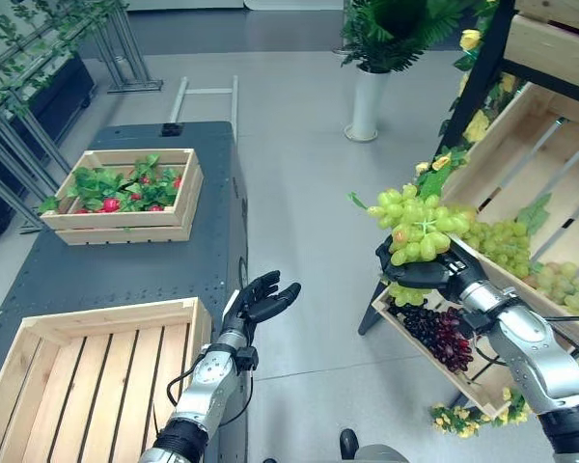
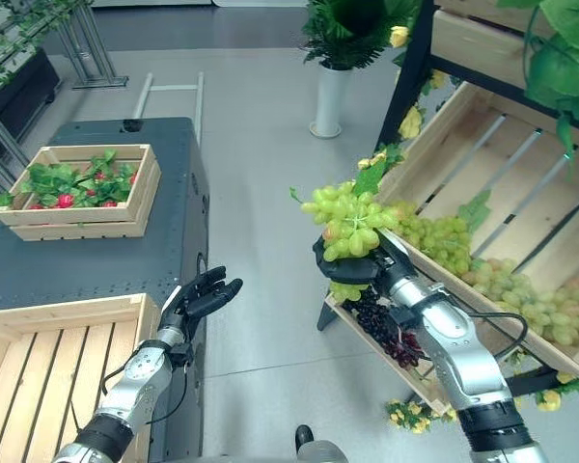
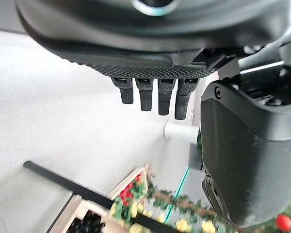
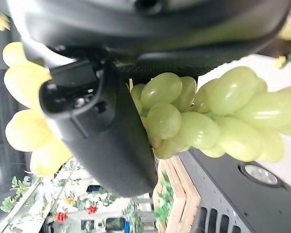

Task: Pick up the fruits from the basket on one side to the basket on the other side

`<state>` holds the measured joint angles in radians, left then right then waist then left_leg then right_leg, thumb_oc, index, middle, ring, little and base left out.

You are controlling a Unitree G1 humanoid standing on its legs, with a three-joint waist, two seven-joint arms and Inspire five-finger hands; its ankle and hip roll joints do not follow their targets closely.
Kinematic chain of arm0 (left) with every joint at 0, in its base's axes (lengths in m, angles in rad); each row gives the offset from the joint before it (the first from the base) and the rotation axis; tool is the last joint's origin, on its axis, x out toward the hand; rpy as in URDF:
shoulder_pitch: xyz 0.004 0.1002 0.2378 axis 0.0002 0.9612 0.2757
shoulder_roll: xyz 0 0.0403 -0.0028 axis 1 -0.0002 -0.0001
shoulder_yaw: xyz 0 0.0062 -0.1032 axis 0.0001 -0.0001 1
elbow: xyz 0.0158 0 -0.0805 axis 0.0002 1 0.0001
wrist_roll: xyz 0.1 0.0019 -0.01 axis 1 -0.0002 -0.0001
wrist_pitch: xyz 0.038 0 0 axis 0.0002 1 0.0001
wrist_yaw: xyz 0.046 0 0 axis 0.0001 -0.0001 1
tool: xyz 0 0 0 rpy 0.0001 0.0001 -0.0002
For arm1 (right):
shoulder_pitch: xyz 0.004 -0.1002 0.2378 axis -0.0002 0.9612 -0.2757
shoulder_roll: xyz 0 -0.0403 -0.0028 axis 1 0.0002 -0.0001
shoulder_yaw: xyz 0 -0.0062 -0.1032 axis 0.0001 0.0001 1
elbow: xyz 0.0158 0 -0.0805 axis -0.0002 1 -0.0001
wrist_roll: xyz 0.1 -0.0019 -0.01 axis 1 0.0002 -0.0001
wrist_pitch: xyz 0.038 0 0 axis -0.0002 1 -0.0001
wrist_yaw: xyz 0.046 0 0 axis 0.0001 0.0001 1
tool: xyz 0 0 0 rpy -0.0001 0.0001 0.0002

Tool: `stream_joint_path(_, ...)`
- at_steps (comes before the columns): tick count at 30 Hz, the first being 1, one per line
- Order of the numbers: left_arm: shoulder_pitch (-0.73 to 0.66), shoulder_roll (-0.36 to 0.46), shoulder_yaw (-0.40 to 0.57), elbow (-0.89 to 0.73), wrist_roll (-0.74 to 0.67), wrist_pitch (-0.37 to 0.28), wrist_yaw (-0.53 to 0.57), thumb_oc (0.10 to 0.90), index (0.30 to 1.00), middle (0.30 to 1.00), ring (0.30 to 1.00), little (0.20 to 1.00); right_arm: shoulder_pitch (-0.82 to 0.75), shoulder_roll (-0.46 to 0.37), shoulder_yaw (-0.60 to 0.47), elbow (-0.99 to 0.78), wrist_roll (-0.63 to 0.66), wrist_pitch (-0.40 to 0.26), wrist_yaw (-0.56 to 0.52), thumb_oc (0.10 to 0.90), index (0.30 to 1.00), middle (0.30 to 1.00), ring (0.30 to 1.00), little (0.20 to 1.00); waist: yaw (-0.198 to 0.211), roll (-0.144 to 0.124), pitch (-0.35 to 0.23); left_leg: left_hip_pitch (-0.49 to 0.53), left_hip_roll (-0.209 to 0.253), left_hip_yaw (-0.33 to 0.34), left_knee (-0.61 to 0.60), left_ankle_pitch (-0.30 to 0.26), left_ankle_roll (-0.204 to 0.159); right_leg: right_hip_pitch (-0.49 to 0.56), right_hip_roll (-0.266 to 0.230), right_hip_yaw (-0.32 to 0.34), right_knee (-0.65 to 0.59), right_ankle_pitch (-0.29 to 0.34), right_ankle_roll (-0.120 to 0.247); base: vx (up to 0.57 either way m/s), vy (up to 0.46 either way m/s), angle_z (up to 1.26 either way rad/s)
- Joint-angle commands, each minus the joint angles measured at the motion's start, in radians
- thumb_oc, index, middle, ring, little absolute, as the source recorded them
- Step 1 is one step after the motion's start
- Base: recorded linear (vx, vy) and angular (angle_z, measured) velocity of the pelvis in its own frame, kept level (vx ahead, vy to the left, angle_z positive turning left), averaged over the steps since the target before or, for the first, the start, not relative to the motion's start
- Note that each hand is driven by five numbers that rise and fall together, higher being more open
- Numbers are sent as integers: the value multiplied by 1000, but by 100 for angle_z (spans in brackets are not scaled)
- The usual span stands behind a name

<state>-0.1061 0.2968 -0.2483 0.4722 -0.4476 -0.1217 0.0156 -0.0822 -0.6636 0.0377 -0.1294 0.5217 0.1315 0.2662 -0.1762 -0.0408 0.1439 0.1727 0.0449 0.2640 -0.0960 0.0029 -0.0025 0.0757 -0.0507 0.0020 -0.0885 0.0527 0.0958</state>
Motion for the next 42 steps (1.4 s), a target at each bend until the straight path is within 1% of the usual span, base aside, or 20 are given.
stream_joint_path(1,-84,22,1,-11,-21,-139,-41,800,900,900,900,900,-98,-75,-167,-112,63,-104,45,400,300,300,300,300,-21,-18,-50,6,-1,34,9,-67,9,-14,5,56,1,37,-7,5,51,-22)
stream_joint_path(7,-82,20,-6,-1,-28,-138,-51,800,900,900,900,900,-65,-136,-234,-119,53,-91,67,400,300,300,300,300,-64,-16,-48,19,-3,69,9,-78,12,-23,15,107,1,43,-2,13,61,-25)
stream_joint_path(10,-74,19,-11,5,-31,-144,-58,800,900,900,900,900,-46,-168,-266,-118,86,-90,82,400,300,300,300,300,-82,-16,-49,23,-2,87,9,-82,13,-29,21,128,1,47,0,7,44,-23)
stream_joint_path(15,-71,21,-27,15,-41,-154,-56,800,900,900,900,900,-58,-201,-299,-84,114,-124,46,400,300,300,300,300,-106,-16,-54,29,-4,109,9,-88,14,-36,32,161,1,52,3,26,49,-19)
stream_joint_path(16,-70,21,-31,14,-43,-155,-56,800,900,900,900,900,-63,-208,-305,-73,119,-126,37,400,300,300,300,300,-111,-9,-55,38,-6,98,9,-111,16,-28,31,160,1,36,9,78,95,-25)
stream_joint_path(20,-70,25,-43,10,-46,-162,-54,800,900,900,900,900,-84,-239,-322,-32,130,-126,14,400,300,300,300,300,-125,-11,-57,41,-6,110,9,-116,18,-36,39,180,1,42,12,28,42,-15)
stream_joint_path(25,-64,31,-58,3,-46,-151,-64,800,900,900,900,900,-106,-294,-337,42,123,-108,8,400,300,300,300,300,-126,-15,-64,41,-6,109,9,-120,18,-39,44,186,1,45,13,6,4,-1)
stream_joint_path(27,-58,37,-71,2,-41,-149,-70,800,900,900,900,900,-121,-340,-335,99,115,-103,13,400,300,300,300,300,-120,-21,-68,38,-6,107,9,-118,19,-41,44,184,1,48,15,0,0,0)
stream_joint_path(30,-56,39,-81,5,-38,-153,-64,800,900,900,900,900,-147,-381,-325,147,115,-95,25,400,300,300,300,300,-116,-28,-69,34,-6,104,9,-117,19,-44,45,182,1,49,14,0,0,0)
stream_joint_path(35,-53,50,-83,7,-41,-151,-60,800,900,900,900,900,-209,-457,-278,220,43,-94,14,400,300,300,300,300,-99,-38,-73,30,-8,93,9,-113,20,-43,46,171,1,50,14,0,0,0)
stream_joint_path(38,-47,58,-81,9,-42,-149,-65,800,900,900,900,900,-251,-499,-257,257,48,-66,12,400,300,300,300,300,-88,-42,-77,27,-9,85,9,-111,20,-42,46,164,1,49,13,2,-5,1)
stream_joint_path(39,-45,61,-80,10,-41,-147,-69,800,900,900,900,900,-271,-510,-242,273,29,-59,4,400,300,300,300,300,-82,-44,-79,25,-9,82,9,-111,20,-42,47,160,1,49,13,-65,-73,3)
stream_joint_path(40,-45,63,-81,14,-41,-150,-71,800,900,900,900,900,-286,-522,-232,287,21,-58,-3,400,300,300,300,300,-76,-53,-78,16,-8,94,9,-89,18,-52,48,162,1,66,6,-67,-79,5)
stream_joint_path(42,-40,68,-83,17,-43,-153,-78,800,900,900,900,900,-324,-556,-199,334,3,-57,-17,400,300,300,300,300,-65,-57,-83,11,-8,88,9,-87,18,-53,48,156,1,65,6,-36,-41,0)
